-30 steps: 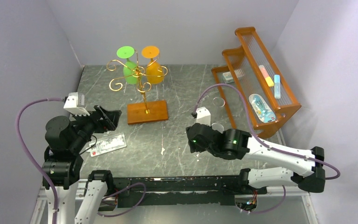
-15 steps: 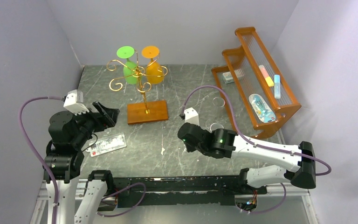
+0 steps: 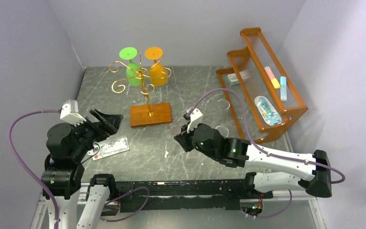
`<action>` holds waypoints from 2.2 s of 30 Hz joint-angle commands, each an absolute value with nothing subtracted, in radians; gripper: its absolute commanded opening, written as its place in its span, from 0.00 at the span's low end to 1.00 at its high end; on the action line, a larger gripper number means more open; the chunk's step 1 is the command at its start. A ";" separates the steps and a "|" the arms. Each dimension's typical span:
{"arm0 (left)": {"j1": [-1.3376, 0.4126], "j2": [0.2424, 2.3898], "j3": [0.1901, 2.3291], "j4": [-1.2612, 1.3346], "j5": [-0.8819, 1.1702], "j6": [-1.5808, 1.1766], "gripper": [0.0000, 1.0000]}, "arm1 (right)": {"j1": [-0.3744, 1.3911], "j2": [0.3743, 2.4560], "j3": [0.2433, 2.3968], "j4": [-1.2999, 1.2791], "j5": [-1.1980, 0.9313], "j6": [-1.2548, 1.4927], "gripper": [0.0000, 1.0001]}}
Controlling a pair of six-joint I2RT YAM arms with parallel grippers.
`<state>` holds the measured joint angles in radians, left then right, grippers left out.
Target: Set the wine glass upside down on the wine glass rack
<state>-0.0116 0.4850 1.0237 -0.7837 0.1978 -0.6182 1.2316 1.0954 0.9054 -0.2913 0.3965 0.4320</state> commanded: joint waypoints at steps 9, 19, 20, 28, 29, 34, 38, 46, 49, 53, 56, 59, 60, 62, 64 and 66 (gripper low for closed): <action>-0.003 0.299 0.890 -0.638 0.413 -1.052 0.93 | 1.237 1.065 0.737 0.620 0.247 0.247 0.00; -0.003 0.277 0.975 -0.669 0.315 -1.295 0.92 | 1.256 1.098 0.698 0.911 0.168 0.361 0.00; -0.003 0.276 0.976 -0.668 0.323 -1.313 0.92 | 1.260 1.104 0.697 0.930 0.165 0.371 0.00; 0.088 0.259 1.029 -0.816 0.295 -1.340 0.94 | 1.338 1.194 0.732 1.035 0.162 0.349 0.00; 0.090 0.249 1.025 -0.814 0.290 -1.348 0.94 | 1.350 1.206 0.738 1.047 0.174 0.336 0.00; 0.094 0.235 1.016 -0.839 0.292 -1.380 0.86 | 1.412 1.268 0.773 1.095 0.230 0.261 0.00; 0.099 0.230 1.040 -0.877 0.243 -1.380 0.80 | 1.440 1.307 0.792 1.141 0.267 0.217 0.00; 0.100 0.230 1.078 -0.938 0.165 -1.372 0.84 | 1.463 1.367 0.847 1.210 0.287 0.182 0.00; 0.100 0.224 1.071 -0.930 0.152 -1.394 0.84 | 1.469 1.378 0.867 1.210 0.260 0.184 0.00; 0.100 0.204 1.020 -0.844 0.156 -1.462 0.69 | 1.478 1.389 0.873 1.218 0.225 0.220 0.00; 0.102 0.195 1.018 -0.802 0.132 -1.498 0.52 | 1.485 1.404 0.873 1.229 0.221 0.234 0.00; 0.103 0.211 1.063 -0.829 0.078 -1.483 0.39 | 1.490 1.422 0.873 1.240 0.222 0.240 0.00; 0.104 0.217 1.079 -0.847 0.064 -1.478 0.38 | 1.491 1.427 0.871 1.246 0.222 0.242 0.00; 0.103 0.224 1.088 -0.860 0.051 -1.477 0.37 | 1.493 1.433 0.871 1.249 0.215 0.246 0.00; 0.104 0.216 1.064 -0.846 0.056 -1.486 0.34 | 1.494 1.433 0.871 1.247 0.209 0.248 0.00; 0.106 0.210 1.038 -0.825 0.063 -1.493 0.23 | 1.497 1.430 0.865 1.249 0.209 0.250 0.00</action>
<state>0.0883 0.2142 1.0573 -0.8665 0.0971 -1.4746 1.4868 1.4338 0.8497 1.1854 0.2153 0.2470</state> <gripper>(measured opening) 0.318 0.058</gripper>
